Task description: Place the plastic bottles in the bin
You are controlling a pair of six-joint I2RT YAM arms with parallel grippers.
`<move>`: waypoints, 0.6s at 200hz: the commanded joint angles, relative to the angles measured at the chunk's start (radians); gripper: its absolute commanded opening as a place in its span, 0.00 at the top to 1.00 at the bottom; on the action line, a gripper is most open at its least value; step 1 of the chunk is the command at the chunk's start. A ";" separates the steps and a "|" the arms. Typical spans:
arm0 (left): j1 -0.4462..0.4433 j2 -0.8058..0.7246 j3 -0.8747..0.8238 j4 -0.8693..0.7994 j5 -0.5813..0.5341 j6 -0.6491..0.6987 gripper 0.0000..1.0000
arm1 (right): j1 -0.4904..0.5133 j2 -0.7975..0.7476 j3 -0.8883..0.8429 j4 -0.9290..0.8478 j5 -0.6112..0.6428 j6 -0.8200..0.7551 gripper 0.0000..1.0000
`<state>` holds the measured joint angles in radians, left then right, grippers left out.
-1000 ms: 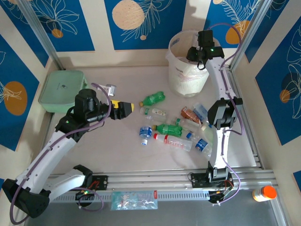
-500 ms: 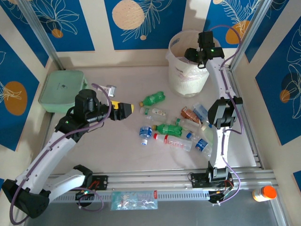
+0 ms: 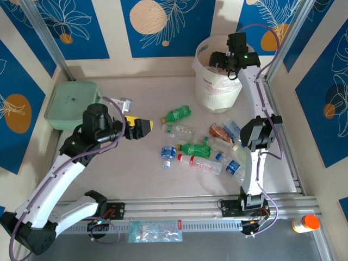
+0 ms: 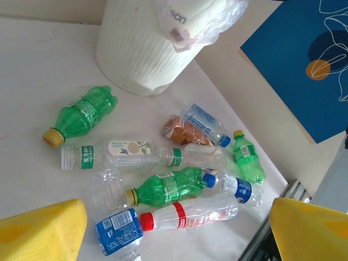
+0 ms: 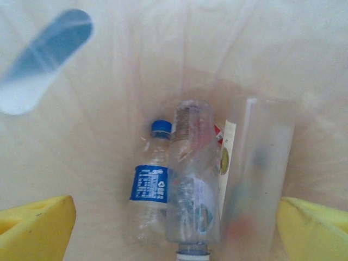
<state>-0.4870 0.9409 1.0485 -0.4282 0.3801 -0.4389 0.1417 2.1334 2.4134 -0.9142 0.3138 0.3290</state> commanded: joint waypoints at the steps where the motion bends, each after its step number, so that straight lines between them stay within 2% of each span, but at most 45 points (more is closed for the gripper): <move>1: -0.005 -0.023 0.029 -0.007 -0.015 0.014 0.13 | 0.036 -0.142 -0.022 -0.008 0.053 -0.002 0.05; 43: -0.005 -0.054 0.016 -0.020 -0.020 0.011 0.13 | 0.141 -0.358 -0.242 0.098 0.127 -0.025 0.06; 120: -0.005 -0.123 -0.038 -0.052 -0.026 0.004 0.12 | 0.284 -0.823 -0.837 0.299 0.077 -0.017 0.09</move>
<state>-0.4870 0.8482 1.0359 -0.4580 0.3641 -0.4389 0.3832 1.4216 1.7073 -0.6952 0.4061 0.3172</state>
